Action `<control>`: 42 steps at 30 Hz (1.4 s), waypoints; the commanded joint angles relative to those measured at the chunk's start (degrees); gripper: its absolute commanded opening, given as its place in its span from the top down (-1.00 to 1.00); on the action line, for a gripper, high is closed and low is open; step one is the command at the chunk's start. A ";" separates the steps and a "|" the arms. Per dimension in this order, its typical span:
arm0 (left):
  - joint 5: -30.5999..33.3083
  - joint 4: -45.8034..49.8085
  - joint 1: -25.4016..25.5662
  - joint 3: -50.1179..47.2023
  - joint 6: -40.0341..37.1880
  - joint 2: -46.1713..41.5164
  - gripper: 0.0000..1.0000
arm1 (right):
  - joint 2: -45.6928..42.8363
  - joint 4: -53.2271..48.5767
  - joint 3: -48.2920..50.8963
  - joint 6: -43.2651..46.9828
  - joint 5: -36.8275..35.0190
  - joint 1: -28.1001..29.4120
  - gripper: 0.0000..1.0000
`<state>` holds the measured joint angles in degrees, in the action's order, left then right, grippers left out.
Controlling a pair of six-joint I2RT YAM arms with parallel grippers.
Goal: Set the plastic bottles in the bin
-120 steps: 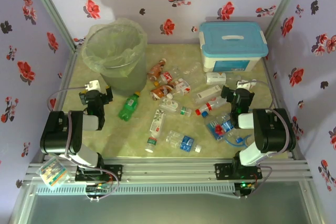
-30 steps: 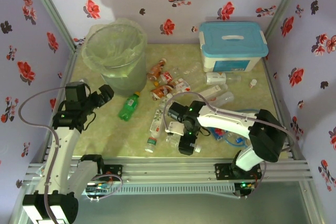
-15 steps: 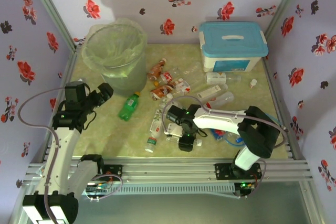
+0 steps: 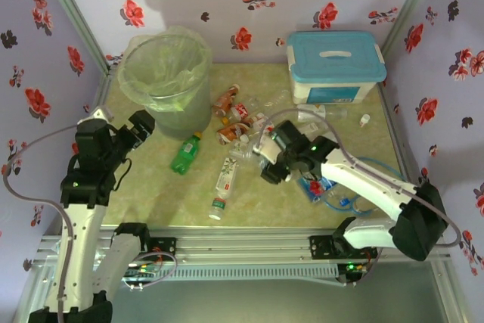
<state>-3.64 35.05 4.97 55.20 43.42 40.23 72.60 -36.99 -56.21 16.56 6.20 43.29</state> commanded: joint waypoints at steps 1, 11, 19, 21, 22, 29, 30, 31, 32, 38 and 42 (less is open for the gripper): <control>0.19 -2.89 2.10 2.28 0.35 -1.96 -0.96 | -0.50 10.09 -6.82 -11.62 10.31 -3.48 -0.21; -10.62 -18.69 24.49 8.00 -7.23 8.83 -0.89 | 6.87 22.63 -16.08 -29.33 32.38 -5.14 0.23; -19.47 -31.11 29.06 7.67 -5.49 17.81 -0.82 | 8.44 27.74 -15.35 -31.43 40.62 -5.14 0.25; -21.18 -31.25 29.78 8.03 -5.23 19.54 -0.84 | 8.41 28.79 -15.13 -31.71 41.47 -5.14 0.26; -21.16 -30.99 30.10 8.12 -5.27 20.15 -0.85 | 8.48 29.35 -15.07 -32.00 41.93 -5.14 0.25; -21.23 -32.69 31.03 7.90 -4.56 23.87 -0.71 | 10.12 33.17 -15.76 -34.16 44.82 -5.14 0.26; -21.16 -33.07 31.03 7.99 -4.42 24.36 -0.68 | 10.32 34.08 -15.92 -34.71 45.73 -5.10 0.26; -21.17 -33.39 31.06 8.14 -4.14 24.82 -0.66 | 10.59 34.46 -16.02 -35.00 46.23 -5.14 0.26; -21.16 -33.77 31.06 8.32 -3.90 25.16 -0.63 | 10.85 34.37 -16.21 -34.95 46.51 -5.14 0.26; -21.12 -33.87 30.98 9.55 -3.88 26.99 -0.33 | 12.04 33.10 -17.23 -33.98 46.38 -5.14 0.26; -21.13 -33.70 30.80 10.31 -4.12 27.16 -0.07 | 12.12 32.94 -17.56 -33.34 46.08 -5.14 0.21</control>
<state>-23.27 3.42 35.46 63.02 38.63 67.29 84.16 -5.45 -71.20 -17.43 52.14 37.95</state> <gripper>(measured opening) 0.557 0.611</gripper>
